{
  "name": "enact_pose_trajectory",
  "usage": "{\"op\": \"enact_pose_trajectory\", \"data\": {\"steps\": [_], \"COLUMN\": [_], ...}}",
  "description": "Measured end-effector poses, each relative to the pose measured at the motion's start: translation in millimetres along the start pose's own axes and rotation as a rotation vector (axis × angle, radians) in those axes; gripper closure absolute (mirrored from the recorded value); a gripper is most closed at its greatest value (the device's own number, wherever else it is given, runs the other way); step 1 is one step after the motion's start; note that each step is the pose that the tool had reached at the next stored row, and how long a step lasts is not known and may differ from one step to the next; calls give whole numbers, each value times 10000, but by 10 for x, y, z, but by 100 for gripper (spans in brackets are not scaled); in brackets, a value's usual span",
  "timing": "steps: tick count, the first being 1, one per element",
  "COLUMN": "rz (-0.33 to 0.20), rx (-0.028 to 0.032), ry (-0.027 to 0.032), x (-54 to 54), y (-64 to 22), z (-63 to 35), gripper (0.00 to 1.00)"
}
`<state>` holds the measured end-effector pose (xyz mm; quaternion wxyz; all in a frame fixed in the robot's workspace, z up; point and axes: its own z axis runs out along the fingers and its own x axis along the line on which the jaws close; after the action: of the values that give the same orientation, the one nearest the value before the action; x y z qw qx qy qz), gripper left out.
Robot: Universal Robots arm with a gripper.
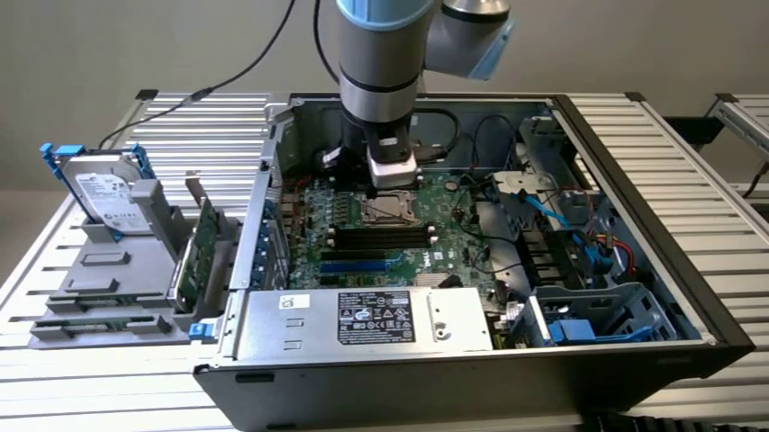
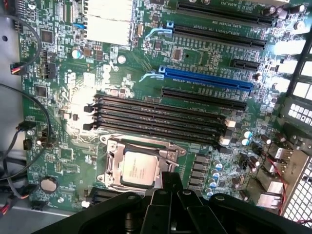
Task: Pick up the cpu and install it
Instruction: 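Install the first cpu locking lever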
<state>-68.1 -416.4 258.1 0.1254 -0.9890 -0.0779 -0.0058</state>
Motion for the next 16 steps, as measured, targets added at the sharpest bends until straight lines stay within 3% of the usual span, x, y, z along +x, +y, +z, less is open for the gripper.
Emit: {"op": "enact_pose_trajectory", "data": {"steps": [9,16], "rz": [0,0], "rx": [-20,-24], "ry": [-5,-6], "x": [-11,-17], "y": [103,135], "z": [-15,81], "gripper": [89,89]}}
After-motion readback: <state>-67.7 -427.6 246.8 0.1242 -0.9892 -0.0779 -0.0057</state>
